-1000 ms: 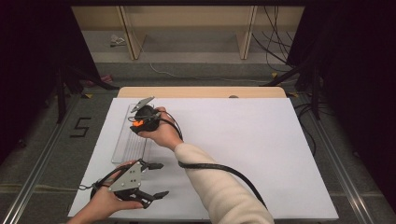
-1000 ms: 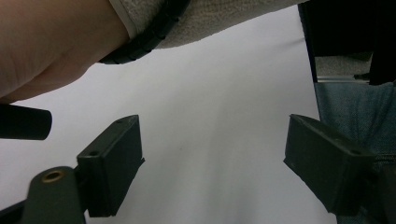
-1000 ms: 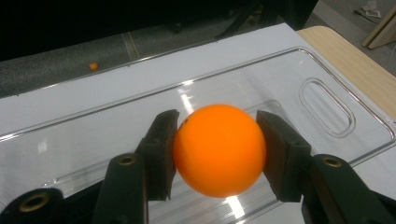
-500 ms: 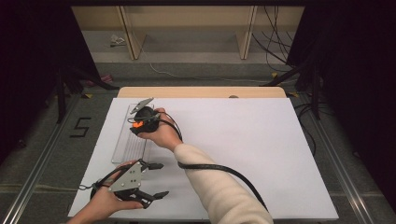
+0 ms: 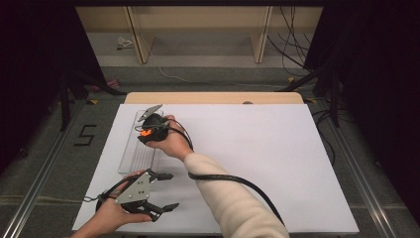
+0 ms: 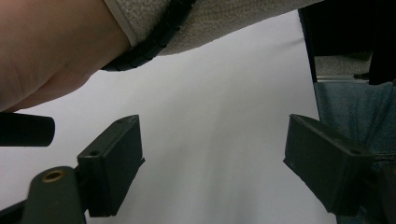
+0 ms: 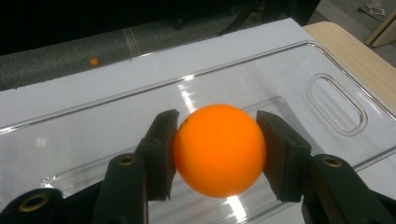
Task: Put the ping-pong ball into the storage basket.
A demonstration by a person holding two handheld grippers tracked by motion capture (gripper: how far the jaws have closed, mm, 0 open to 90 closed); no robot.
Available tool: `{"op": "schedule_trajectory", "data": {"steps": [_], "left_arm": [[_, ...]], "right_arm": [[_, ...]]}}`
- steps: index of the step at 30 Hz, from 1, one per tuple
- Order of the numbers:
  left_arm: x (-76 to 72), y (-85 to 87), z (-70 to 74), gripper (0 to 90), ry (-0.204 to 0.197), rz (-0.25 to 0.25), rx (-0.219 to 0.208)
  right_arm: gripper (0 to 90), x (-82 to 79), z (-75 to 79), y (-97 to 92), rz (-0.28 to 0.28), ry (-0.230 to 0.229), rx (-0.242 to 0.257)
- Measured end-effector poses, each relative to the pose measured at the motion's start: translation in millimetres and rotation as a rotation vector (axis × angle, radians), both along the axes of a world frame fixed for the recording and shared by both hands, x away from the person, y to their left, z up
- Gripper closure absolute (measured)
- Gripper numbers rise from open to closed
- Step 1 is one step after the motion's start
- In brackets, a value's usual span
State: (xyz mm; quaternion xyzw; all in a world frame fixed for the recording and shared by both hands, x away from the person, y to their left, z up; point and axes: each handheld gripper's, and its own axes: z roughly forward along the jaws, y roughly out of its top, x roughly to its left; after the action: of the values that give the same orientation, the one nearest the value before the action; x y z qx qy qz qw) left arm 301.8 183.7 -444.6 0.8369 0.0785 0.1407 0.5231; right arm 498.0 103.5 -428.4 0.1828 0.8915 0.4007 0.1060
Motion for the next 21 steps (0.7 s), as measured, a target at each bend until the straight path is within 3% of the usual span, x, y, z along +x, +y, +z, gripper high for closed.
{"op": "schedule_trajectory", "data": {"steps": [21], "left_arm": [[0.1, 0.0, 0.0, 18.9, 0.0, -0.001, 0.0]], "right_arm": [[51.1, -1.7, -1.8, 1.9, 0.005, -0.009, -0.004]]}}
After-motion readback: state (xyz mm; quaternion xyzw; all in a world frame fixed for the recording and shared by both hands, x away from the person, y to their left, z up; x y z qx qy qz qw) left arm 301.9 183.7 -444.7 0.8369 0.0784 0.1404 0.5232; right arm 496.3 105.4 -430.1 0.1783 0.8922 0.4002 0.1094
